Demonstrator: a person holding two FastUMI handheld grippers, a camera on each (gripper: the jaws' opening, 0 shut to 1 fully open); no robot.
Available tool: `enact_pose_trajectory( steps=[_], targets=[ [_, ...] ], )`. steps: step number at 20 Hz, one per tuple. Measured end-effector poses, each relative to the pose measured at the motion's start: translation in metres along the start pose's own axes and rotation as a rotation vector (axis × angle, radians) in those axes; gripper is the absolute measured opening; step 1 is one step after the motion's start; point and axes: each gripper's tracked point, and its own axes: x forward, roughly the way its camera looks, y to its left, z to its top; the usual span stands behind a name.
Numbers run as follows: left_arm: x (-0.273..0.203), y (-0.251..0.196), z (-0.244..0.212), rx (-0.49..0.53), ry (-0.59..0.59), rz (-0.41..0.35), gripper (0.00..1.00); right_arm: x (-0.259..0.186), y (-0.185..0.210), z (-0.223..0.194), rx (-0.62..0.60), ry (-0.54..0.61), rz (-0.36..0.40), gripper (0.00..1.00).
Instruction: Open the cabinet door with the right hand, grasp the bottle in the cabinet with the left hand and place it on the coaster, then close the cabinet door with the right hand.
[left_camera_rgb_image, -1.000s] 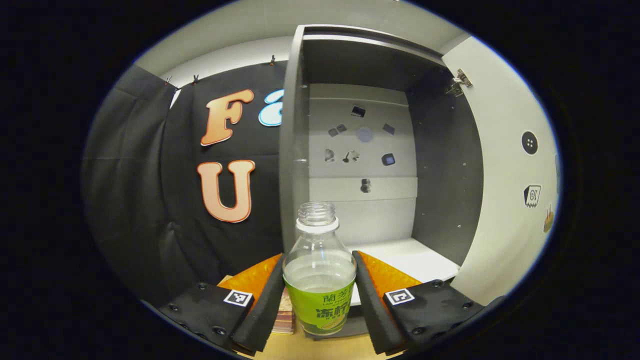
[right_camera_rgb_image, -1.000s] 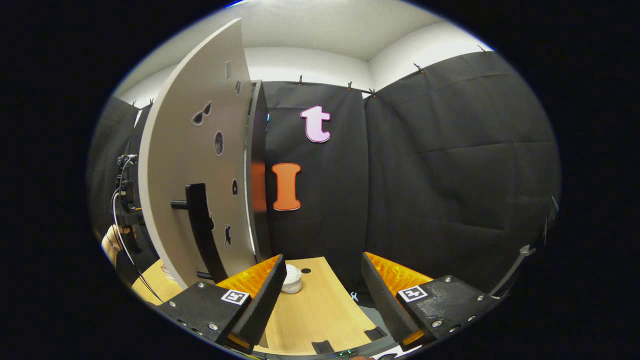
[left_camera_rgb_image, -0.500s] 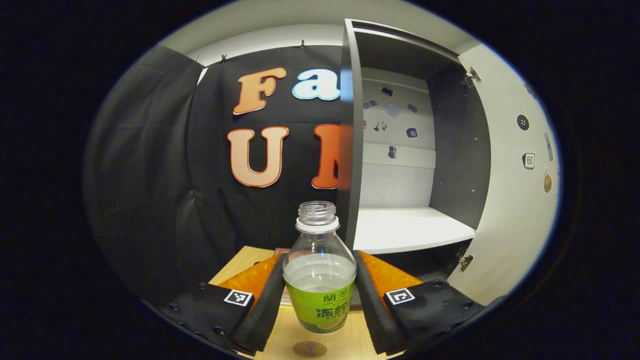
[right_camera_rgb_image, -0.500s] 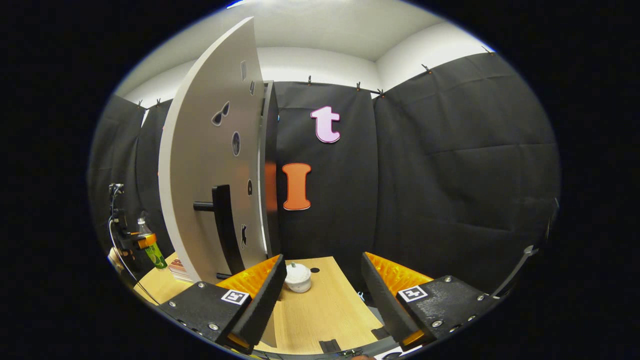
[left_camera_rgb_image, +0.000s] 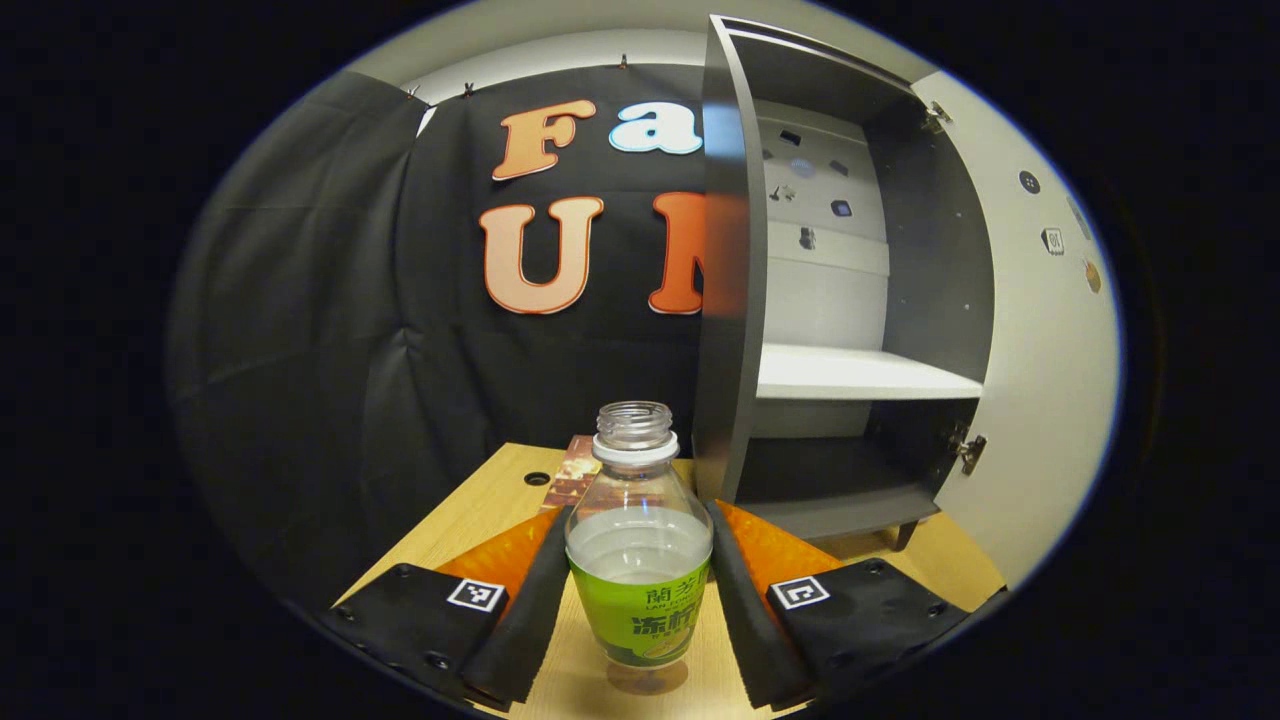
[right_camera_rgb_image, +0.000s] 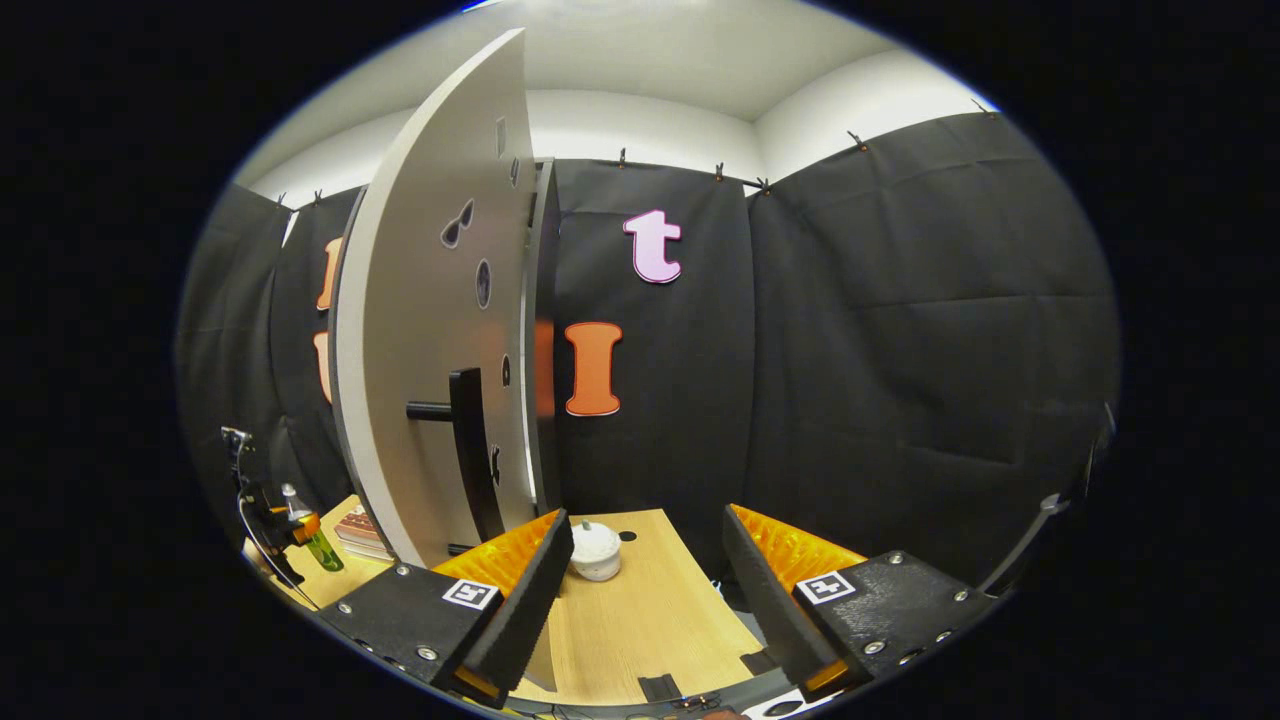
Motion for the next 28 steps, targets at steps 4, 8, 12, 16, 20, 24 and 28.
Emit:
enact_pose_trajectory(
  steps=[4, 8, 12, 16, 20, 24, 28],
  targets=[
    [0.008, -0.003, -0.044, -0.013, 0.038, -0.012, 0.82, -0.002, -0.001, -0.002, -0.001, 0.011, -0.010, 0.93],
    [0.014, -0.009, -0.077, -0.043, 0.058, -0.022, 0.82, -0.004, -0.005, -0.003, -0.008, 0.021, -0.032, 0.93],
    [0.015, -0.012, -0.104, -0.047, 0.073, -0.014, 0.82, -0.007, -0.006, -0.005, -0.007, 0.033, -0.041, 0.93],
    [0.013, -0.012, -0.119, -0.044, 0.065, -0.004, 0.82, -0.007, -0.008, -0.005, -0.017, 0.039, -0.047, 0.93],
    [0.007, -0.008, -0.124, -0.046, 0.063, 0.008, 0.83, -0.008, -0.007, -0.007, -0.022, 0.046, -0.042, 0.93],
    [0.005, -0.004, -0.131, -0.017, 0.081, 0.025, 0.85, -0.007, -0.005, -0.009, -0.022, 0.054, -0.027, 0.93],
    [0.001, -0.002, -0.131, -0.016, 0.088, 0.026, 0.87, -0.008, -0.003, -0.011, -0.019, 0.063, -0.021, 0.98]
  ],
)
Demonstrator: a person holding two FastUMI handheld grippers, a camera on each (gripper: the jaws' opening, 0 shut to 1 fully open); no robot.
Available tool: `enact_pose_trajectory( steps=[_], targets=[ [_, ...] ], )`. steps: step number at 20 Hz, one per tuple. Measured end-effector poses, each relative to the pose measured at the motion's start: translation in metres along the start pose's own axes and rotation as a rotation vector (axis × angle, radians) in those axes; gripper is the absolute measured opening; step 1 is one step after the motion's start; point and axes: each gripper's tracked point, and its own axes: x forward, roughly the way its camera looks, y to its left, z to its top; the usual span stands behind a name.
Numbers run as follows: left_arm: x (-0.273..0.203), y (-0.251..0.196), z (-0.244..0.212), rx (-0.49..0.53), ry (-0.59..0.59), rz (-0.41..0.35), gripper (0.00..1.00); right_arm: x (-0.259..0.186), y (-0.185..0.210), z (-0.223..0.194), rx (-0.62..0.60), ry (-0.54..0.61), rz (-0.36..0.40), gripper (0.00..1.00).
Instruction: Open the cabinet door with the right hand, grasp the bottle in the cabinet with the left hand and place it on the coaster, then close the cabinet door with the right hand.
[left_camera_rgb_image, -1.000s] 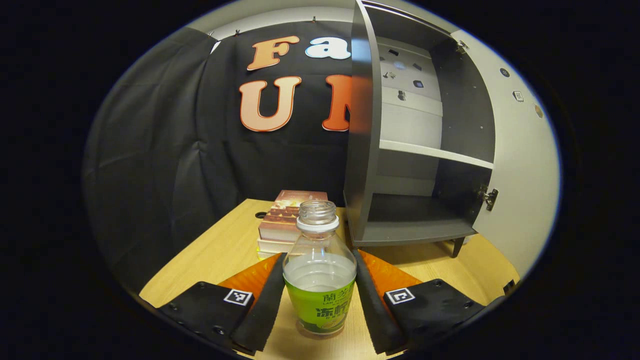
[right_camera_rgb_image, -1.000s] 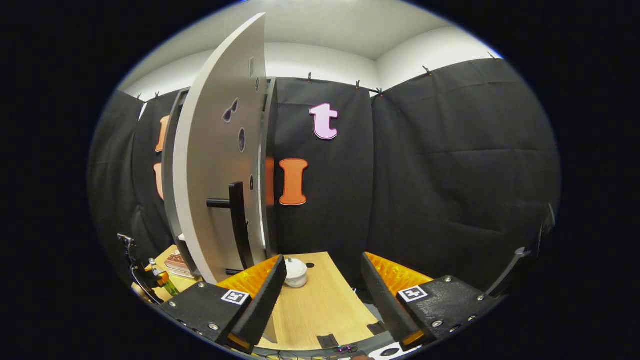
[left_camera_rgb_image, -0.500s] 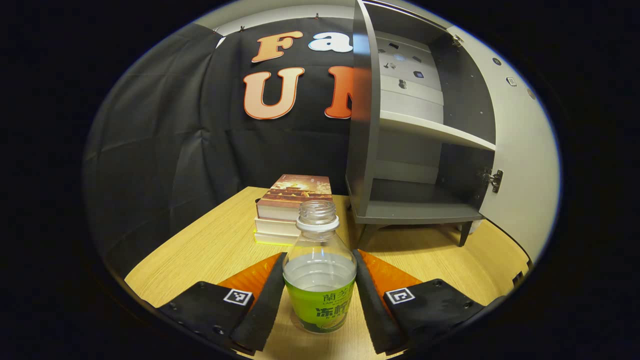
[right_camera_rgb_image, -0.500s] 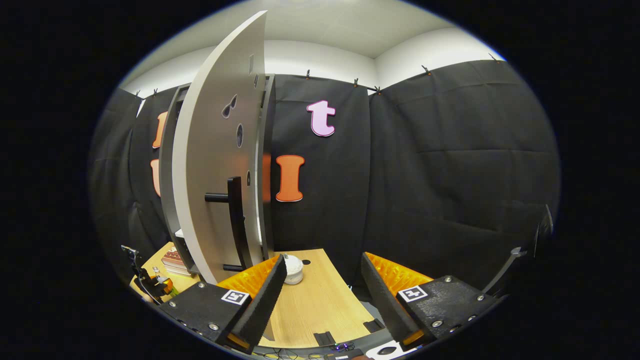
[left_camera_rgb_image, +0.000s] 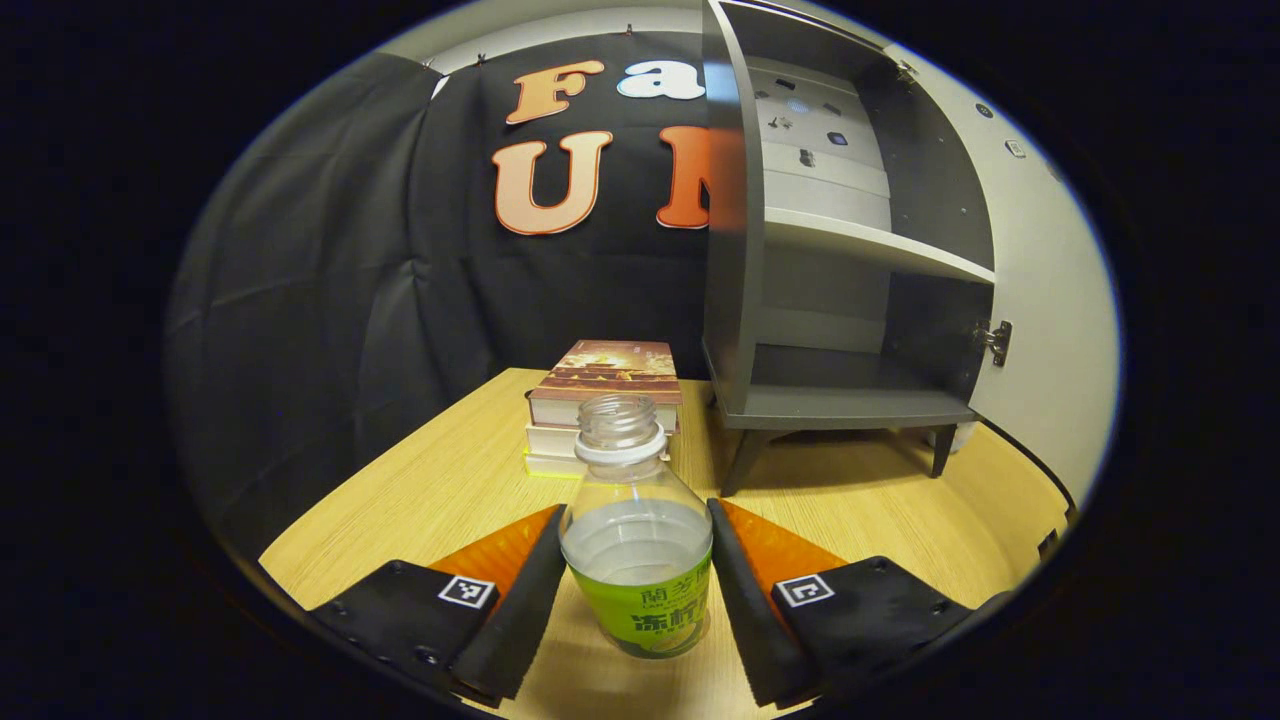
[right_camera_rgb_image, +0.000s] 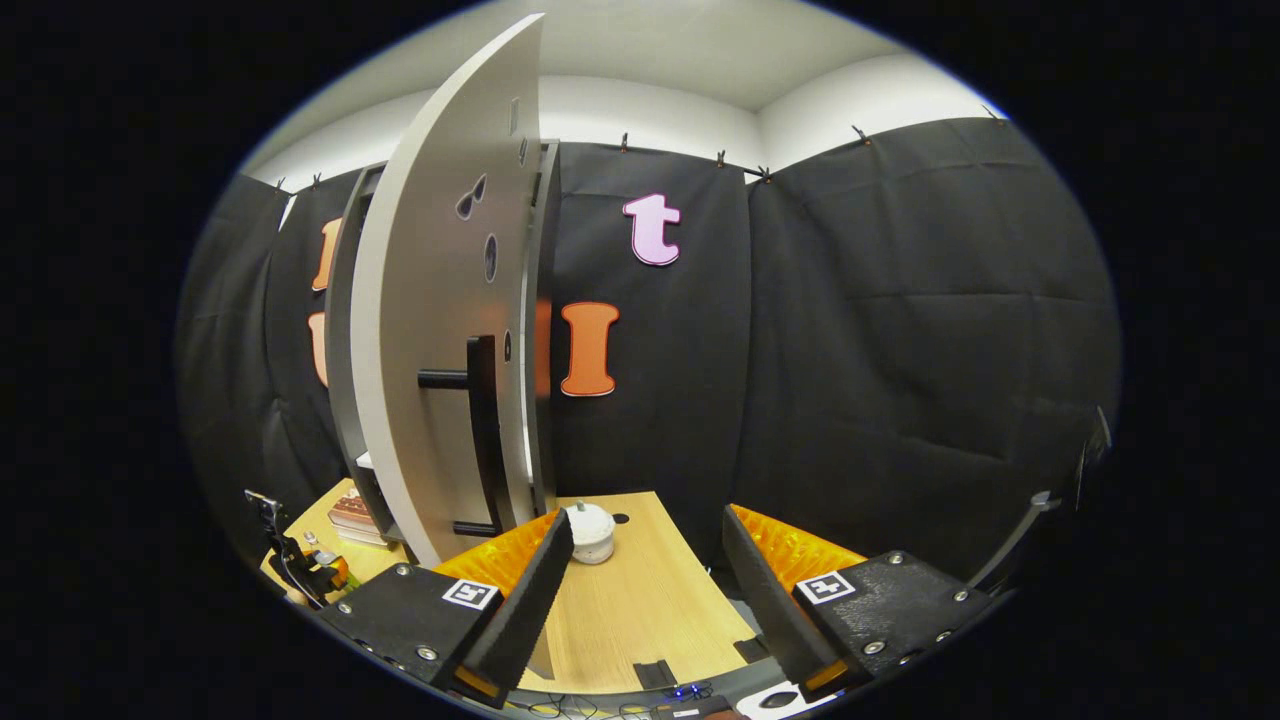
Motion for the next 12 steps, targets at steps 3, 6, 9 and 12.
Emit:
enact_pose_trajectory(
  steps=[3, 6, 9, 12],
  targets=[
    [-0.0026, 0.0012, -0.0010, 0.010, 0.007, 0.002, 0.88, 0.0009, 0.0009, -0.0004, 0.001, 0.001, 0.004, 0.98],
    [-0.0043, -0.0024, -0.0025, 0.011, 0.015, -0.008, 0.90, 0.0007, 0.0016, -0.0002, 0.000, 0.000, 0.009, 0.99],
    [-0.0066, -0.0070, -0.0009, 0.024, 0.018, -0.012, 0.99, 0.0029, 0.0031, 0.0003, -0.004, 0.000, 0.019, 0.98],
    [-0.0090, -0.0078, 0.0024, 0.049, 0.016, -0.008, 0.99, 0.0032, 0.0055, 0.0001, -0.004, -0.001, 0.033, 0.98]
  ],
)
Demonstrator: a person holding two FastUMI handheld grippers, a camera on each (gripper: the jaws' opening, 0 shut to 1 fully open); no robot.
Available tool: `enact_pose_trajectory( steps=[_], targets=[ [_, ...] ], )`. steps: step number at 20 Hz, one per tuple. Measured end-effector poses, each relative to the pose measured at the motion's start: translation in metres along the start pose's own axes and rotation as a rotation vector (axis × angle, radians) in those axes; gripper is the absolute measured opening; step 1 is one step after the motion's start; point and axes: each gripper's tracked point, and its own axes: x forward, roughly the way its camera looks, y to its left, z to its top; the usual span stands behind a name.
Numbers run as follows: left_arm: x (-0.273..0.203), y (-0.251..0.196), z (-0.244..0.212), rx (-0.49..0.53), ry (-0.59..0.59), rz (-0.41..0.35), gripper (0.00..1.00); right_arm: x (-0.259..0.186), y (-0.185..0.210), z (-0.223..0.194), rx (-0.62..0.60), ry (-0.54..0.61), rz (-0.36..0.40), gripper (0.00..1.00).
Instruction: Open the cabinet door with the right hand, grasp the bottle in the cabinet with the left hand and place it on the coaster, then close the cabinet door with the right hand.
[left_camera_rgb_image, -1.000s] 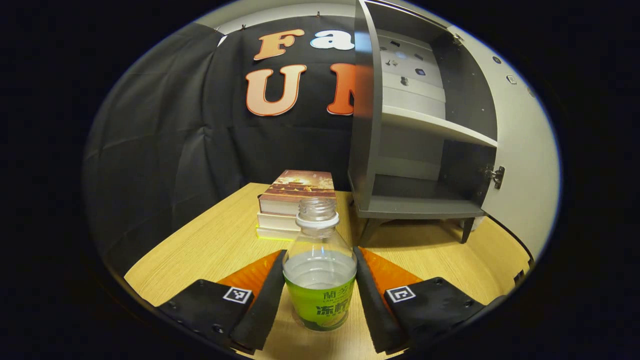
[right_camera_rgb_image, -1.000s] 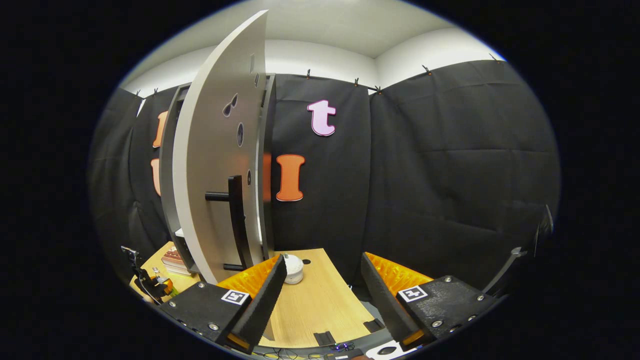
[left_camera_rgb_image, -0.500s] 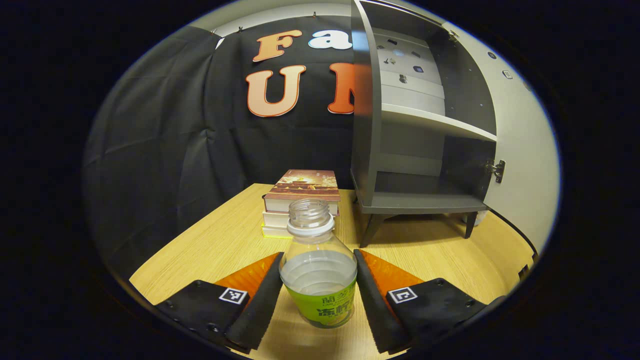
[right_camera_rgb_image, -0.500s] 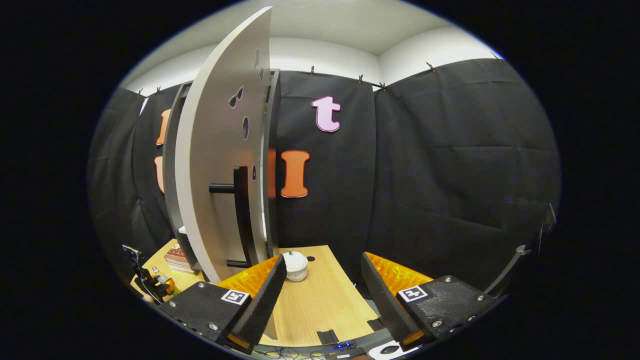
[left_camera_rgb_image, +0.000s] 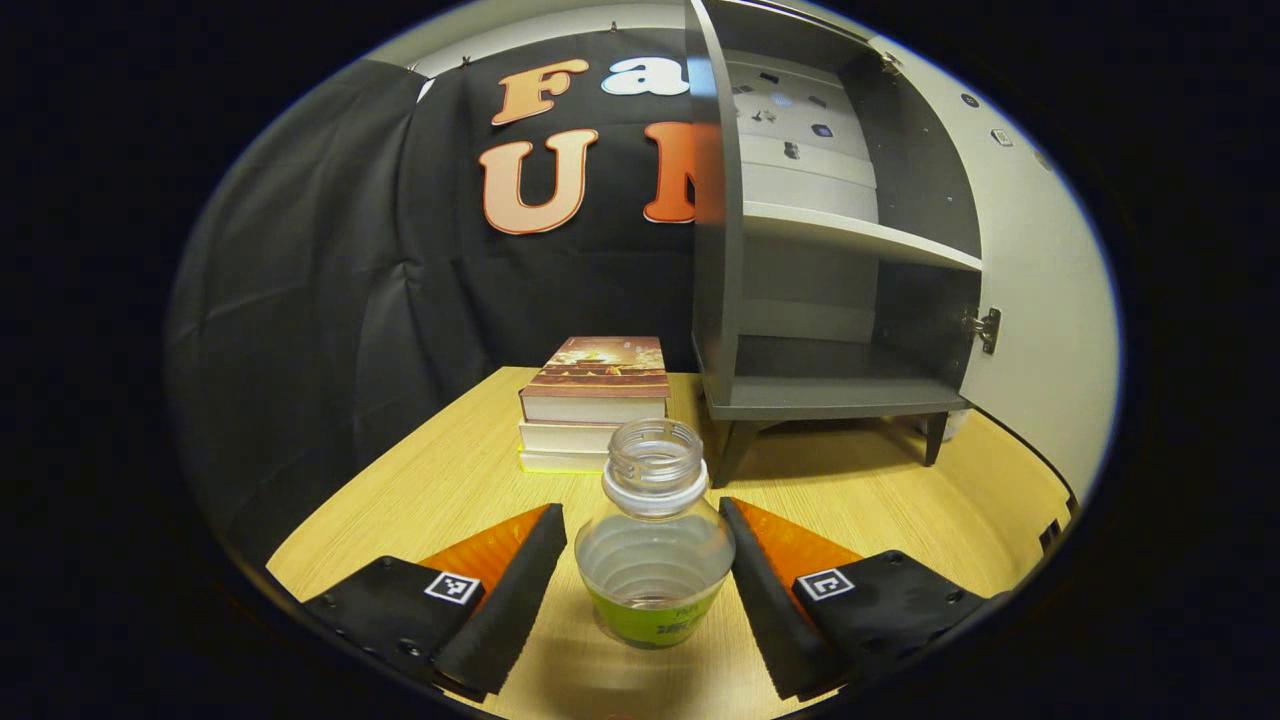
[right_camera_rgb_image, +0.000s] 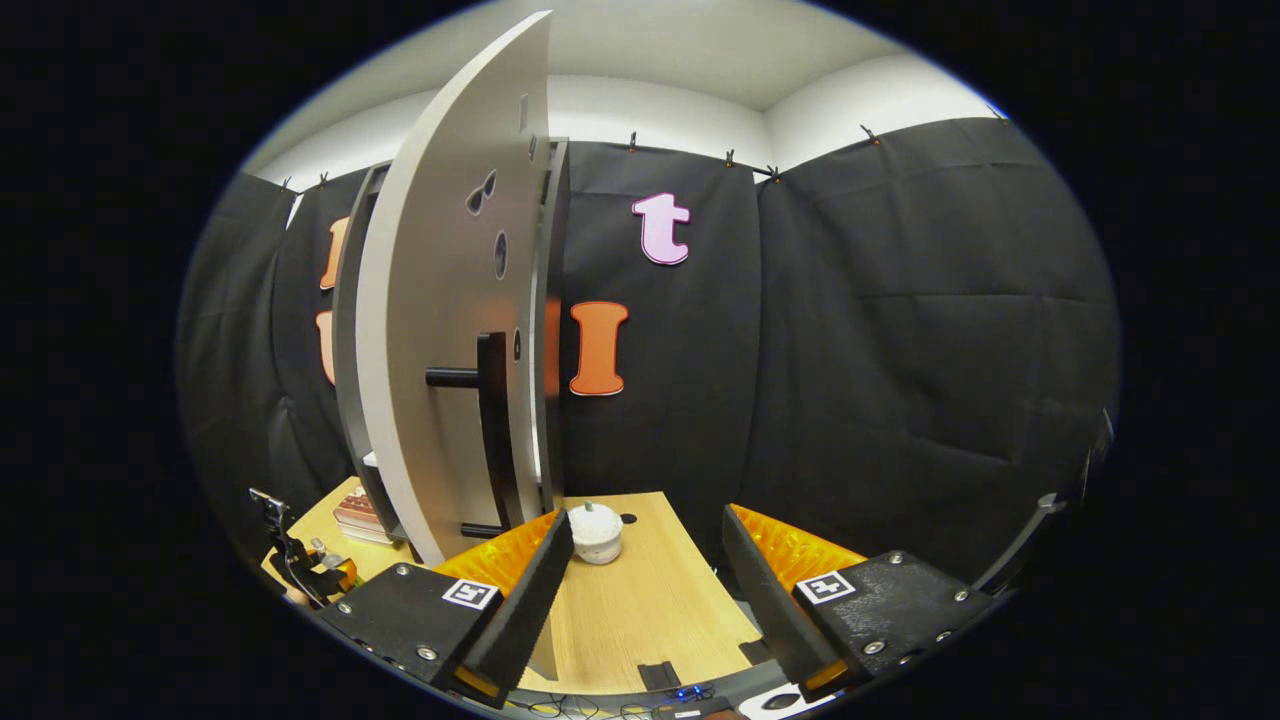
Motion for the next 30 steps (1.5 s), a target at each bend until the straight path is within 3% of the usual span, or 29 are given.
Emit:
enact_pose_trajectory(
  steps=[8, 10, 13, 14, 15, 16, 17, 18, 21, 23, 24, 30],
  targets=[
    [-0.020, -0.013, 0.030, 0.036, -0.040, -0.028, 0.99, 0.005, 0.004, 0.000, -0.006, 0.001, 0.022, 0.98],
    [-0.026, -0.018, 0.038, 0.015, -0.048, -0.053, 0.99, 0.005, 0.003, 0.000, -0.009, 0.000, 0.020, 0.92],
    [-0.044, -0.018, 0.060, 0.015, -0.075, -0.057, 0.99, 0.006, 0.004, 0.000, -0.013, -0.006, 0.017, 0.92],
    [-0.051, -0.016, 0.069, 0.013, -0.086, -0.054, 0.99, 0.006, 0.005, 0.001, -0.027, -0.011, 0.018, 0.98],
    [-0.057, -0.014, 0.076, 0.008, -0.096, -0.053, 0.99, 0.007, 0.003, 0.003, -0.049, -0.018, 0.020, 0.92],
    [-0.064, -0.011, 0.085, 0.002, -0.106, -0.053, 0.99, 0.009, 0.001, 0.005, -0.070, -0.025, 0.019, 0.99],
    [-0.072, -0.008, 0.096, -0.004, -0.117, -0.053, 0.99, 0.009, 0.000, 0.006, -0.090, -0.032, 0.020, 0.90],
    [-0.081, -0.003, 0.108, -0.008, -0.130, -0.047, 0.99, 0.009, 0.000, 0.008, -0.103, -0.037, 0.026, 0.89],
    [-0.105, 0.016, 0.138, 0.007, -0.163, -0.016, 0.99, 0.010, 0.016, 0.005, -0.068, -0.031, 0.087, 0.88],
    [-0.122, 0.030, 0.160, 0.023, -0.189, 0.002, 0.99, 0.007, 0.038, 0.003, -0.030, -0.023, 0.149, 0.95],
    [-0.130, 0.039, 0.170, 0.029, -0.200, 0.014, 0.99, 0.005, 0.046, 0.002, -0.019, -0.022, 0.174, 0.88],
    [-0.179, 0.091, 0.225, 0.002, -0.265, 0.060, 0.99, 0.008, 0.079, 0.001, 0.021, -0.020, 0.271, 0.88]
  ],
)
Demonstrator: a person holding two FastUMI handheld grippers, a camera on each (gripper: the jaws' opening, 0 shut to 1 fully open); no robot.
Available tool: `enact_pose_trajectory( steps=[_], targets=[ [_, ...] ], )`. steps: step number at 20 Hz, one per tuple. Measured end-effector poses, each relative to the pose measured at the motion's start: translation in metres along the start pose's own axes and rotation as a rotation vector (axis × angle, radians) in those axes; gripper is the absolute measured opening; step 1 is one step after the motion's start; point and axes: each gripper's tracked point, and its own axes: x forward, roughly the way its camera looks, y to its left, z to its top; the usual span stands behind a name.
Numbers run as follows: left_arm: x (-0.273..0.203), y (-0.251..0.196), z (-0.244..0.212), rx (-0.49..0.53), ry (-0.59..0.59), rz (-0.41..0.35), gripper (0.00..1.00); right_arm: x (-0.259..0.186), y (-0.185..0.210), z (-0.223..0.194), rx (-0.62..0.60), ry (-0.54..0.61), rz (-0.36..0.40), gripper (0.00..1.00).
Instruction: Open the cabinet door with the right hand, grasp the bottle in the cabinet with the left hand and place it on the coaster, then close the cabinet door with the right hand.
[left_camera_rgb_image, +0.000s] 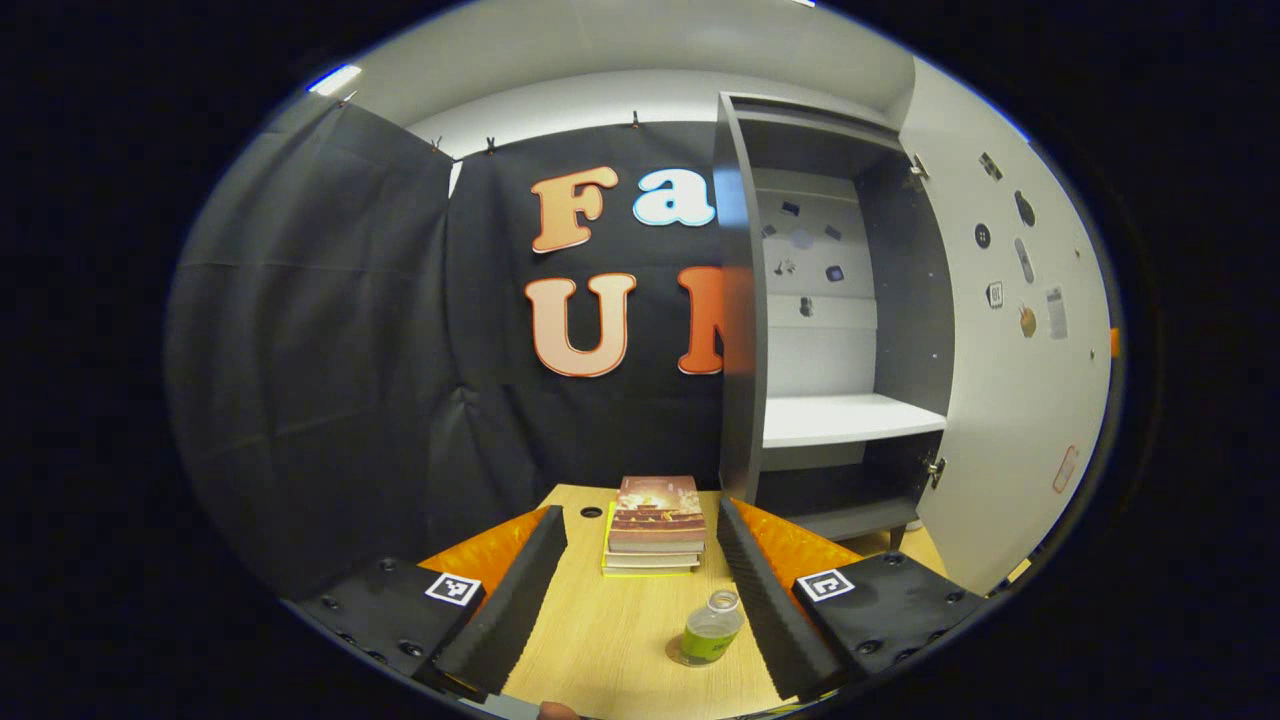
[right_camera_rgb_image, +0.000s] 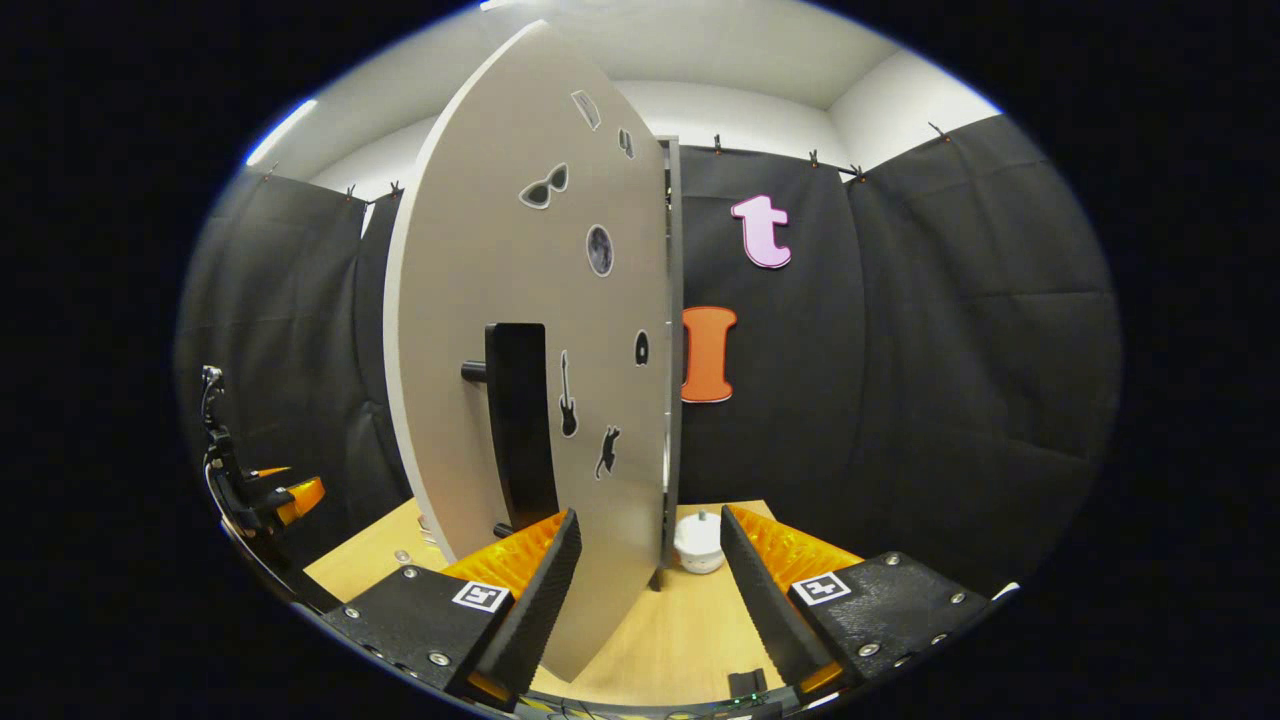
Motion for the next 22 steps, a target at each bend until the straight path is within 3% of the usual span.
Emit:
enact_pose_trajectory(
  steps=[10, 11, 13, 15, 16, 22],
  targets=[
    [-0.023, 0.105, 0.043, -0.006, -0.027, 0.082, 0.98, 0.014, 0.046, 0.001, 0.081, -0.010, 0.007, 0.88],
    [-0.022, 0.114, 0.045, -0.016, -0.030, 0.083, 0.98, 0.015, 0.049, 0.001, 0.087, -0.011, 0.009, 0.95],
    [-0.021, 0.132, 0.050, -0.025, -0.036, 0.088, 0.98, 0.017, 0.056, 0.002, 0.104, -0.013, 0.021, 0.83],
    [-0.020, 0.148, 0.055, -0.026, -0.045, 0.091, 0.97, 0.022, 0.064, 0.004, 0.114, -0.026, 0.035, 0.85],
    [-0.021, 0.156, 0.058, -0.024, -0.049, 0.095, 0.96, 0.025, 0.067, 0.006, 0.111, -0.032, 0.038, 0.92],
    [-0.017, 0.205, 0.064, -0.031, -0.072, 0.122, 0.95, 0.034, 0.092, 0.014, 0.066, -0.053, 0.080, 0.92]
  ],
)
